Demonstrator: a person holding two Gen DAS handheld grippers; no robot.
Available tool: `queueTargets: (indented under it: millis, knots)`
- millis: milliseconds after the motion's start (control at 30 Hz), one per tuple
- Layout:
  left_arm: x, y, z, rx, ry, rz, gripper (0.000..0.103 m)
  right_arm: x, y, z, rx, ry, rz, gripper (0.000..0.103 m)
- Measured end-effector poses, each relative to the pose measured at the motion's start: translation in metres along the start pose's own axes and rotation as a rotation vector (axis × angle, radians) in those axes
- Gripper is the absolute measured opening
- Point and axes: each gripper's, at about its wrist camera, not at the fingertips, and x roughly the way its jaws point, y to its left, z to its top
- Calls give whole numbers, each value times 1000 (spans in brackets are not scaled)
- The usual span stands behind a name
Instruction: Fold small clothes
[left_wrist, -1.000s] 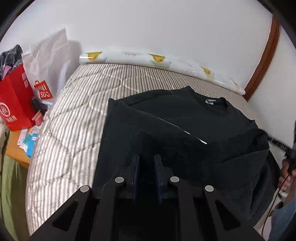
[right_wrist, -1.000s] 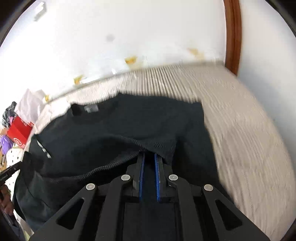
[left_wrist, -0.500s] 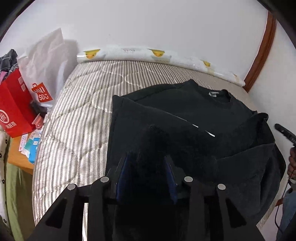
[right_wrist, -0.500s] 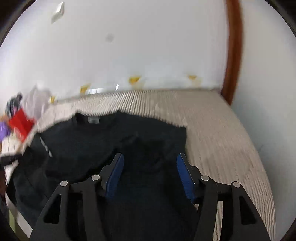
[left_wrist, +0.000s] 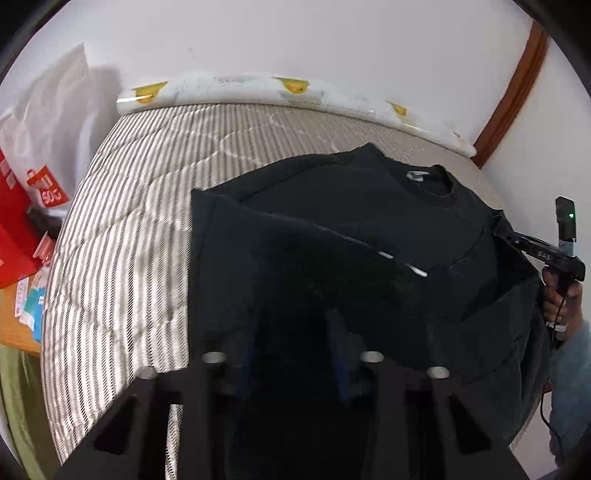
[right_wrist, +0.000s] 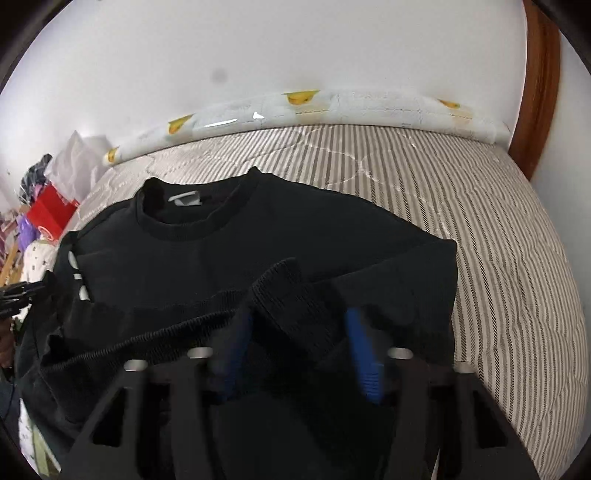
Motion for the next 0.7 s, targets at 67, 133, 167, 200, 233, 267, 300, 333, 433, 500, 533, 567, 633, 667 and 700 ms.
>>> queueTargets:
  millis: [67, 133, 167, 200, 233, 267, 300, 333, 433, 500, 533, 567, 633, 667, 700]
  knots:
    - [-10, -7, 1, 24, -48, 23, 7, -5, 4, -1, -24, -20, 8, 11]
    - [-22, -4, 6, -9, -106, 28, 6, -21, 5, 0, -39, -87, -6, 9]
    - [-27, -1, 9, -36, -128, 32, 6, -32, 1, 2, -23, -132, -13, 9]
    - [-32, 3, 14, -65, -147, 37, 6, -43, -7, 6, 25, -172, 3, 9]
    - [-35, 7, 19, -90, -164, 43, 6, -51, -16, 11, 75, -198, 25, 9]
    - [-36, 8, 28, -103, -188, 43, 6, -56, -25, 16, 124, -218, 37, 9]
    - [-36, 6, 34, -100, -198, 43, 6, -58, -29, 22, 145, -228, 26, 9]
    - [-35, 3, 41, -98, -209, 56, 6, -58, -32, 28, 153, -232, 13, 9]
    - [-23, -6, 61, -104, -220, 91, 6, -48, -35, 40, 158, -214, -20, 9]
    - [-10, -11, 70, -101, -208, 114, 6, -36, -40, 43, 178, -176, -31, 9]
    - [-1, -13, 73, -98, -198, 127, 6, -30, -44, 43, 188, -161, -34, 9]
    - [7, -13, 73, -101, -188, 128, 6, -24, -48, 42, 199, -146, -41, 9]
    - [16, -9, 71, -119, -164, 123, 6, -12, -56, 40, 220, -117, -42, 9]
    - [23, -7, 71, -133, -143, 118, 6, -5, -61, 37, 235, -102, -37, 9]
    - [30, -5, 70, -146, -125, 117, 6, 2, -64, 35, 241, -84, -36, 9]
